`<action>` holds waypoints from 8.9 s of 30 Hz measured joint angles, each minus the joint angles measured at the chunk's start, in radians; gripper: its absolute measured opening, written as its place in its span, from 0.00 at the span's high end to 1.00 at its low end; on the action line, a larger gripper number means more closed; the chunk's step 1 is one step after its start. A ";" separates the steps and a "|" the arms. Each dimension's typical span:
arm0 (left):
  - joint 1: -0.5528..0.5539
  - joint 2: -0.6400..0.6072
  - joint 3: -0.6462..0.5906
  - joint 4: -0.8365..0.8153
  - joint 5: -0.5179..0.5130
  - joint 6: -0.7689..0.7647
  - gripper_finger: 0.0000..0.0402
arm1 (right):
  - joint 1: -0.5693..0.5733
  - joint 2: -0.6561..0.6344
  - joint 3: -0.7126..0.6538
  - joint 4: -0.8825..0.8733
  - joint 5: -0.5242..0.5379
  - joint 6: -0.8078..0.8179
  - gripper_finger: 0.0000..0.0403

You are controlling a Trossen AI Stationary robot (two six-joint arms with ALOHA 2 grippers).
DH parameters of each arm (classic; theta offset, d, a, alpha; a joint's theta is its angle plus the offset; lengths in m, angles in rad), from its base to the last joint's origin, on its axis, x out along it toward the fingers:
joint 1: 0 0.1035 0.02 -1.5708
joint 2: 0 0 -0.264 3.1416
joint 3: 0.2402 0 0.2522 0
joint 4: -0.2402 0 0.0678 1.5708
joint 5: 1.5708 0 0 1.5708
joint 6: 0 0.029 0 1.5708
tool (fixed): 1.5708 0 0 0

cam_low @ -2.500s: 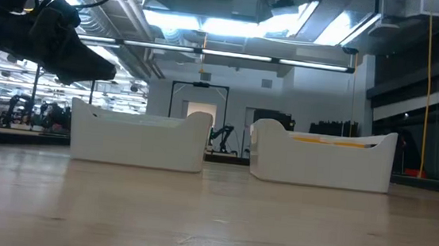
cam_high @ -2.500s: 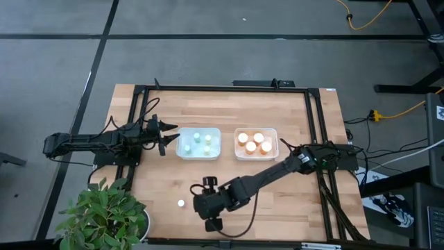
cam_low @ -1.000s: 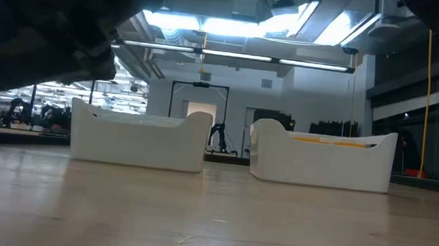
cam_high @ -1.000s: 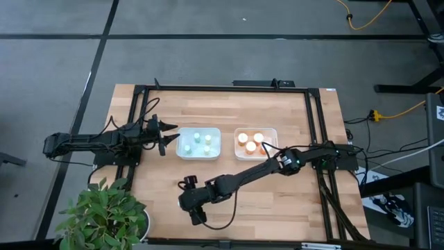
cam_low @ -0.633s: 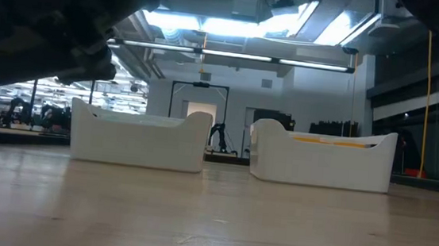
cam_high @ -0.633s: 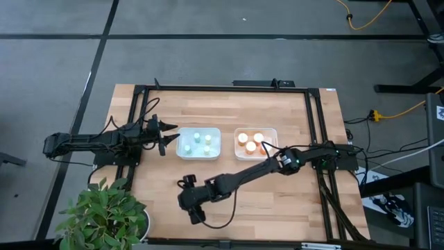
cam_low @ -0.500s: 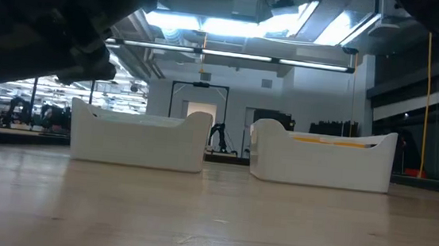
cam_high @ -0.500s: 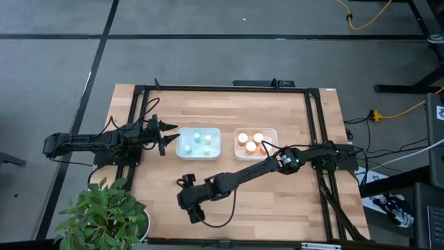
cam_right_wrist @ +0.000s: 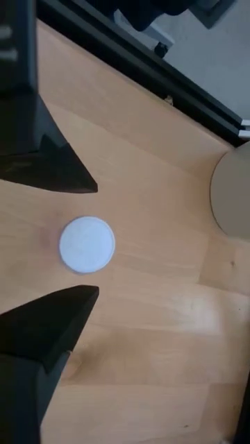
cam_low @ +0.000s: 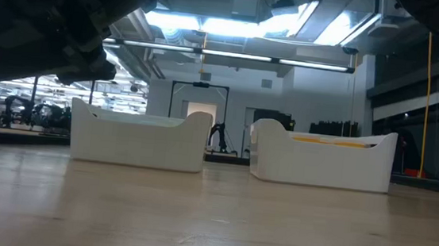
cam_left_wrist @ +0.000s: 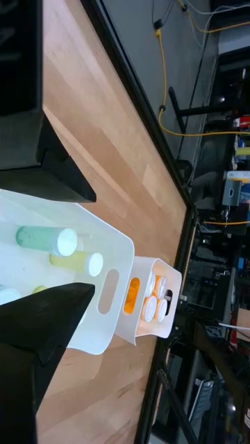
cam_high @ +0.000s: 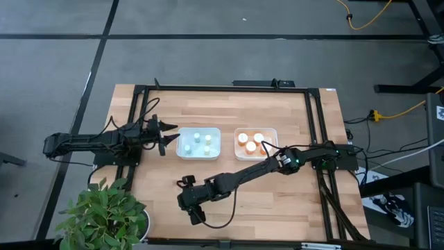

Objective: Pick and place medicine bottles into bin by pill shape (circle, oval)
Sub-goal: Put the small pink pill bottle into the left white bin

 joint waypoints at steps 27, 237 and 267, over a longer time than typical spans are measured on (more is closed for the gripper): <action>0.000 0.000 0.000 0.000 0.000 0.000 0.52 | -0.001 -0.001 0.016 -0.019 0.062 0.055 0.75; -0.251 0.621 0.641 -0.273 0.227 -0.051 0.52 | 0.356 -0.105 -0.217 0.333 1.052 1.122 0.75; -0.250 0.620 0.641 -0.349 0.027 -0.049 0.52 | 0.172 -0.154 -1.005 1.995 0.475 0.089 0.75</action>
